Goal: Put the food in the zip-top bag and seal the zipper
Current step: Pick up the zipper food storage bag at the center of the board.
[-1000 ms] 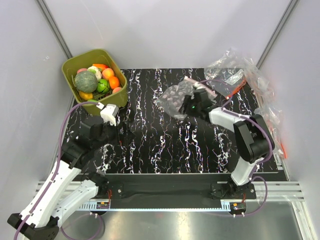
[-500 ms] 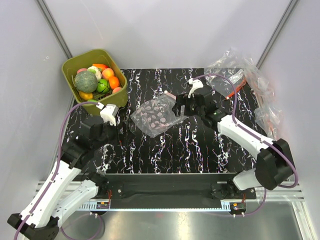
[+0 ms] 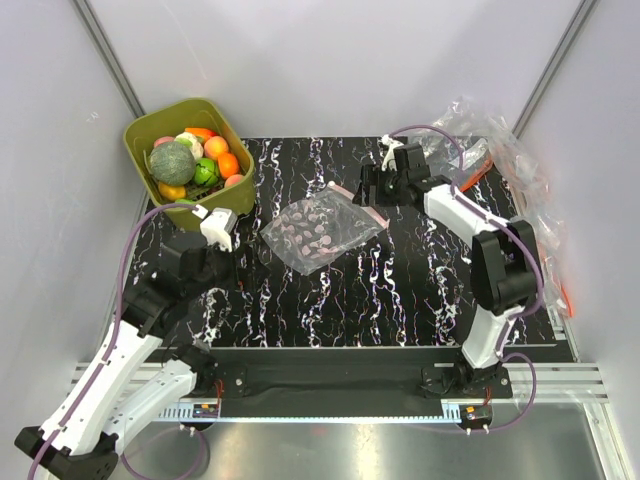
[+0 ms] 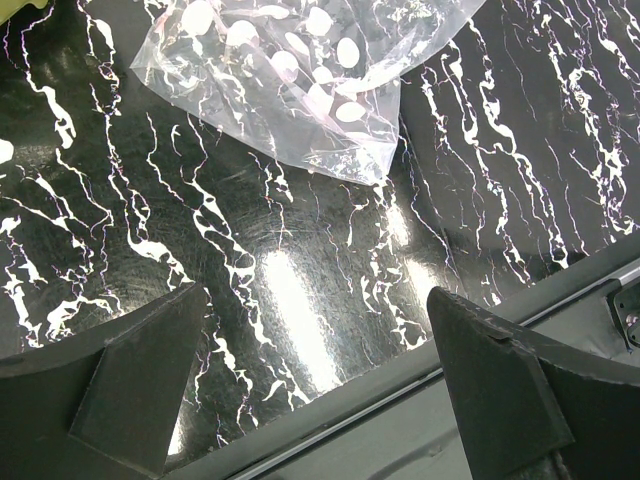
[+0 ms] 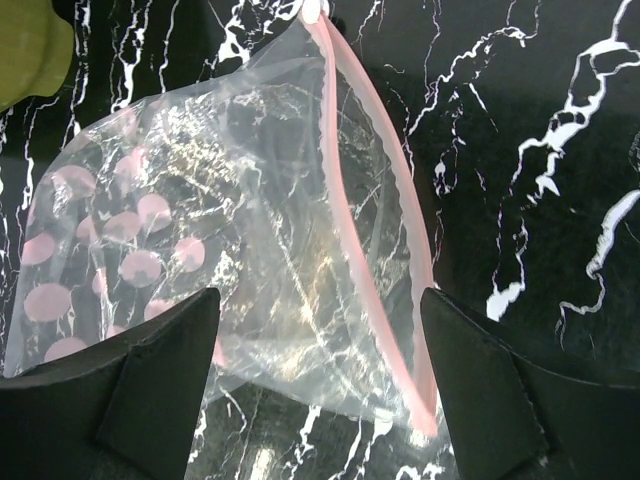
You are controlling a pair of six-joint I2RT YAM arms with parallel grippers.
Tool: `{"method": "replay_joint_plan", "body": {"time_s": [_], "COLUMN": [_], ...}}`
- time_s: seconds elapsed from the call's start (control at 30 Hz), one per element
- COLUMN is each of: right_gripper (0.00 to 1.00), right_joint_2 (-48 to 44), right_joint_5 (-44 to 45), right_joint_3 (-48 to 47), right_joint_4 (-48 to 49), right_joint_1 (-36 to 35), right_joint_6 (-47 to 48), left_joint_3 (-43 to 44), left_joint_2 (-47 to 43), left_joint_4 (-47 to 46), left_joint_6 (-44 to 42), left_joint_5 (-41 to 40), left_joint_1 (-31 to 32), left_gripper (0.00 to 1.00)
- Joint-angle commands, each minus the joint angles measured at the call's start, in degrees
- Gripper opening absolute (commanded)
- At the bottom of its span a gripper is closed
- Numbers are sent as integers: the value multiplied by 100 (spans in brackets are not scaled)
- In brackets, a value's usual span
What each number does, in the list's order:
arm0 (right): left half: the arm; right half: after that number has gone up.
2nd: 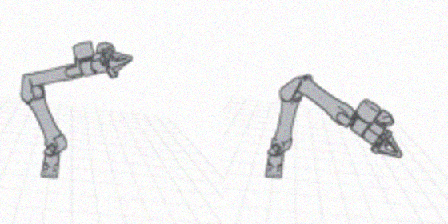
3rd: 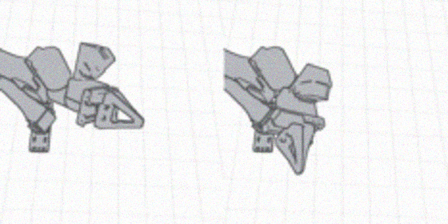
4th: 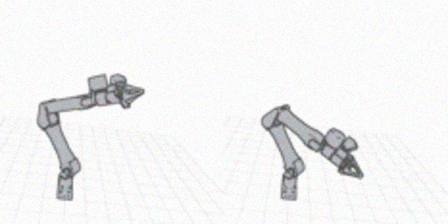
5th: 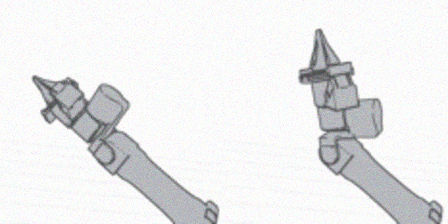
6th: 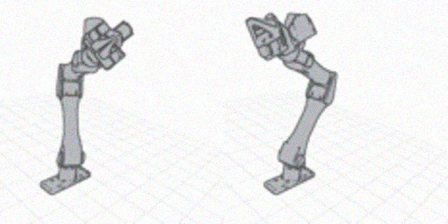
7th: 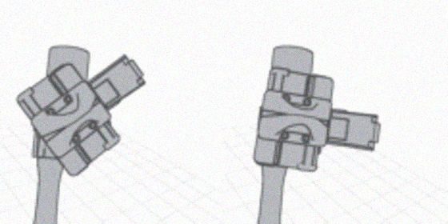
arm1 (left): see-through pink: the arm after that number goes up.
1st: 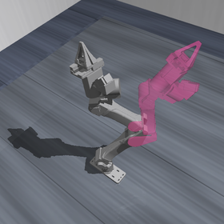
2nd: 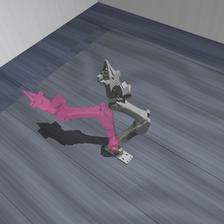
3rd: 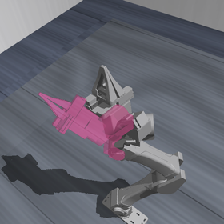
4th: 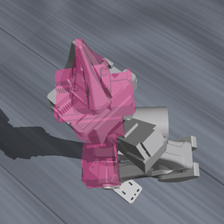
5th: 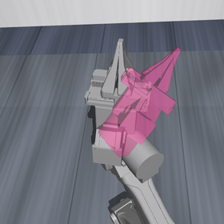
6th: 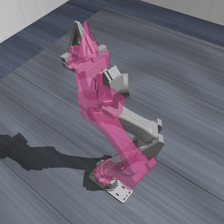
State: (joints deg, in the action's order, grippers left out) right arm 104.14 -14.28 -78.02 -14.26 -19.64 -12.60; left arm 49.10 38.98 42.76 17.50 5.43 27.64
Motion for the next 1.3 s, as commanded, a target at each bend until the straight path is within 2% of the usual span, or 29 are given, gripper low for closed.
{"method": "replay_joint_plan", "body": {"time_s": [0.0, 0.23, 0.33, 0.47, 0.5, 0.63, 0.8, 0.93, 1.0, 1.13, 1.27], "right_gripper": [88, 86, 81, 54, 36, 0, 0, 0, 0, 0, 0], "right_joint_2": [343, 1003, 1100, 986, 933, 303, -832, -1981, -2291, -3073, -3549], "right_joint_5": [-540, -760, -997, -1436, -1533, -1586, -1674, -1595, -1482, -1104, -945], "right_joint_3": [-530, -733, -732, -488, -434, 92, 1279, 1982, 2238, 2633, 2906], "right_joint_4": [-103, -95, -156, 2, 63, 283, 713, 653, 478, 310, 126], "right_joint_1": [48, 39, 39, 39, 39, 39, 22, -49, -128, -242, -242], "right_joint_6": [100, 12, -49, -190, -225, -392, -620, -674, -682, -726, -735], "left_joint_3": [-6, -6, -6, -6, -15, -15, 29, 310, 311, 161, -321], "left_joint_2": [4, 13, 48, 57, 83, 214, 434, 724, 734, 1013, 1296], "left_joint_4": [-268, -277, -277, -277, -277, -286, -190, 109, -92, -523, -1172], "left_joint_6": [-80, -89, -89, -97, -97, -80, 26, 358, 684, 1124, 1615], "left_joint_5": [-7, 28, 46, 55, 55, 2, -77, -218, -34, -305, -131], "left_joint_1": [-30, -30, -30, -30, -30, -39, -30, 48, 119, 338, 426], "left_gripper": [99, 99, 99, 99, 99, 99, 99, 99, 99, 99, 99]}}
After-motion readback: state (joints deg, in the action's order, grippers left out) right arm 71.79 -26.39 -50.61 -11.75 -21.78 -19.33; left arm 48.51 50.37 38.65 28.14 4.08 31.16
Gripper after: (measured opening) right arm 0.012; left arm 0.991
